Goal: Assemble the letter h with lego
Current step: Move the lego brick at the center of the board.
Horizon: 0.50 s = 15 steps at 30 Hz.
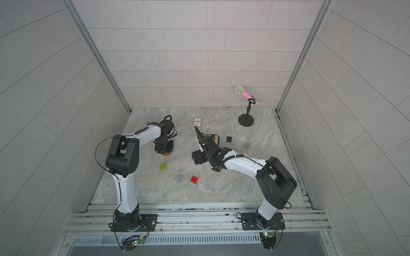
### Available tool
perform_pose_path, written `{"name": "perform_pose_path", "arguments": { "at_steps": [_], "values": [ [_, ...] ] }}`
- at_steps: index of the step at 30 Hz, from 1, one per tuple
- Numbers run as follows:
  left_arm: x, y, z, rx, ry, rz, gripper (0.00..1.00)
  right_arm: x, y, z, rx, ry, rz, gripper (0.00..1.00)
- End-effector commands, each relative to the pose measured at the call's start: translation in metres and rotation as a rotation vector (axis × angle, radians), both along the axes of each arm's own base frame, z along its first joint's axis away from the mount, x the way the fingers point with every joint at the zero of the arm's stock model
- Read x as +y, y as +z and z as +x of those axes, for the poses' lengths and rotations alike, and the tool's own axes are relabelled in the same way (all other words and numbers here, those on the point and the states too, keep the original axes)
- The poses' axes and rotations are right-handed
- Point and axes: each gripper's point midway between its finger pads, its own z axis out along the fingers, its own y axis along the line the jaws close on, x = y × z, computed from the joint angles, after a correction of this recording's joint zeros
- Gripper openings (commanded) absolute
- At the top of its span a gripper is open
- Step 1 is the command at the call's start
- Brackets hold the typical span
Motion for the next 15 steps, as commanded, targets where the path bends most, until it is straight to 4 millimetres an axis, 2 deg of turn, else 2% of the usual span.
{"name": "perform_pose_path", "arguments": {
  "at_steps": [1,3,6,11,15],
  "values": [
    [0.002,-0.007,-0.022,0.063,-0.002,0.018,0.30,-0.002,0.002,0.003,-0.008,-0.006,-0.021,0.82],
    [-0.001,-0.005,-0.023,0.063,0.001,0.013,0.23,-0.002,0.002,0.004,-0.010,-0.006,-0.021,0.82],
    [-0.017,-0.001,-0.026,0.059,0.022,-0.036,0.14,-0.003,0.001,0.004,-0.008,-0.008,-0.028,0.82],
    [-0.058,0.009,-0.032,0.012,-0.006,-0.088,0.13,-0.007,0.003,0.005,-0.015,-0.026,-0.029,0.82],
    [-0.080,0.004,-0.040,0.017,-0.003,-0.115,0.13,-0.020,-0.003,0.013,0.006,-0.090,-0.031,0.82]
  ]
}}
